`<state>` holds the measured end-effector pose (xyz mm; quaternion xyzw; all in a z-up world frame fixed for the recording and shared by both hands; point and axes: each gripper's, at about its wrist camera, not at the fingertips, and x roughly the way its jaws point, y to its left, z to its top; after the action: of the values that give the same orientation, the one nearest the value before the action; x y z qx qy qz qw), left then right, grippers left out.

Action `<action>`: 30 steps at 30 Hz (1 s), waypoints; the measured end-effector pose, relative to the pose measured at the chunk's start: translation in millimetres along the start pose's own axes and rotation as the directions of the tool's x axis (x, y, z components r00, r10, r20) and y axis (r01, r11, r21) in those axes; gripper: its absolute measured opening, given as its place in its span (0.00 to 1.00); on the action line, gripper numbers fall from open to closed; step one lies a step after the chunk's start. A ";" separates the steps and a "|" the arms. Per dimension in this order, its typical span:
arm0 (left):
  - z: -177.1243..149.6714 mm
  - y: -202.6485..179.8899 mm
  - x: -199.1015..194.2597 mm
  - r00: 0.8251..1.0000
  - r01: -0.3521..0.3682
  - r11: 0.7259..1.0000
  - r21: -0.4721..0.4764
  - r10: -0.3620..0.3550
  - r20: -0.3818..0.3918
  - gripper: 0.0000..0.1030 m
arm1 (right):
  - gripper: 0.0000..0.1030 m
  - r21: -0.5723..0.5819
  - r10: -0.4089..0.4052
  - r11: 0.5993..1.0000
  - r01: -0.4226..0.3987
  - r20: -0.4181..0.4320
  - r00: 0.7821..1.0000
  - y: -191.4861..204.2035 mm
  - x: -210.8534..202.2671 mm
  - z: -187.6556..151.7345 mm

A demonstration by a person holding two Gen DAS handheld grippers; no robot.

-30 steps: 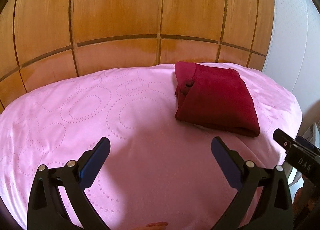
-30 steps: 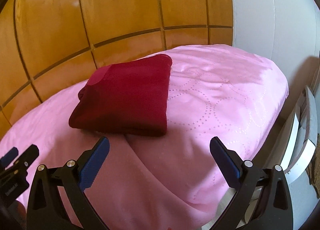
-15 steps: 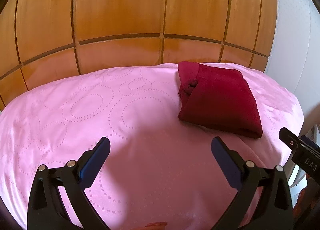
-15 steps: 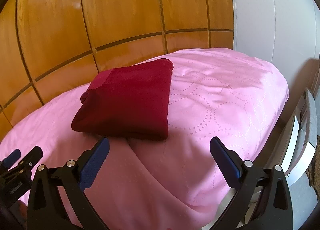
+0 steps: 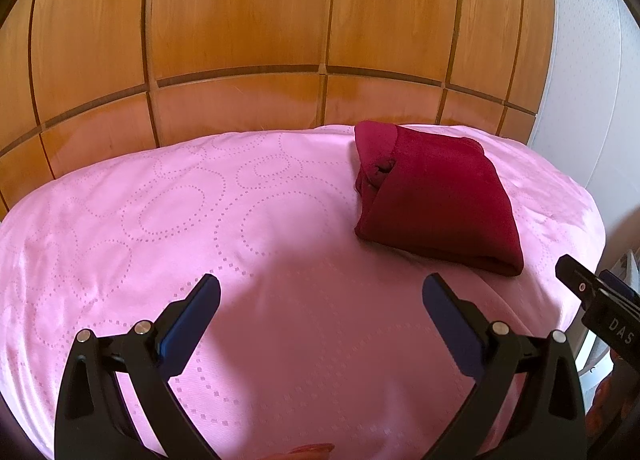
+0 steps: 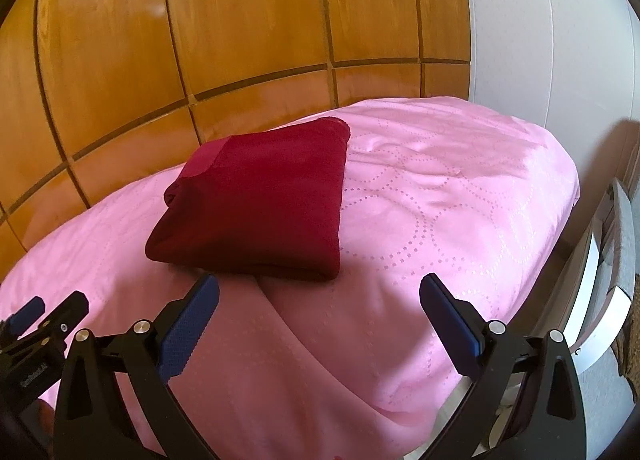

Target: Fold small clothes

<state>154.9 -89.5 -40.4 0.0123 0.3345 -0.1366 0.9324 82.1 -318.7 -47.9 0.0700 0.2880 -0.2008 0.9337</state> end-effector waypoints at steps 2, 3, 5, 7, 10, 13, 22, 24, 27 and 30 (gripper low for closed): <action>-0.1 0.1 0.1 1.000 0.001 1.000 -0.001 -0.001 0.000 0.98 | 0.97 -0.001 0.001 1.000 -0.001 0.000 1.000 0.7 -0.5 -0.3; -0.1 -0.1 0.0 1.000 0.001 1.000 -0.002 -0.001 -0.001 0.98 | 0.97 0.000 0.000 1.000 0.000 -0.001 1.000 0.7 -0.8 -0.5; -0.2 -0.4 0.3 1.000 0.001 1.000 -0.003 -0.001 -0.002 0.98 | 0.97 0.001 0.001 1.000 -0.001 -0.003 1.000 0.8 -0.4 -0.5; -0.2 -0.3 0.2 1.000 0.001 1.000 -0.002 -0.001 -0.001 0.98 | 0.97 0.002 0.001 1.000 -0.001 -0.003 1.000 1.2 -0.4 -0.6; -0.1 -0.4 -0.2 1.000 0.003 1.000 0.001 -0.003 0.002 0.98 | 0.97 0.002 0.002 1.000 -0.002 -0.003 1.000 1.4 -0.6 -0.6; -0.6 -1.3 -0.2 1.000 0.004 1.000 0.002 -0.004 0.001 0.98 | 0.97 0.002 0.000 1.000 0.000 -0.003 1.000 1.2 -0.7 -0.8; -0.5 -2.3 -0.1 1.000 0.006 1.000 0.005 -0.006 0.000 0.98 | 0.97 0.002 0.002 1.000 -0.001 -0.002 1.000 1.4 -0.6 -0.9; -0.5 -3.1 -0.5 1.000 0.006 1.000 0.005 -0.006 0.001 0.98 | 0.97 0.003 0.000 1.000 0.000 -0.003 1.000 1.0 -0.7 -1.1; -1.0 -3.6 -0.6 1.000 0.009 1.000 0.006 -0.009 0.001 0.98 | 0.96 0.002 0.001 1.000 -0.001 -0.004 1.000 1.0 -0.4 -1.0; -1.1 -4.4 -0.6 1.000 0.012 1.000 0.005 -0.012 -0.001 0.98 | 0.96 0.003 0.003 1.000 -0.003 -0.005 1.000 1.3 -0.2 -1.1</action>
<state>152.7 -93.5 -40.6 0.0127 0.3346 -0.1430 0.9313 81.8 -317.2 -48.7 0.0721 0.2898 -0.1999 0.9332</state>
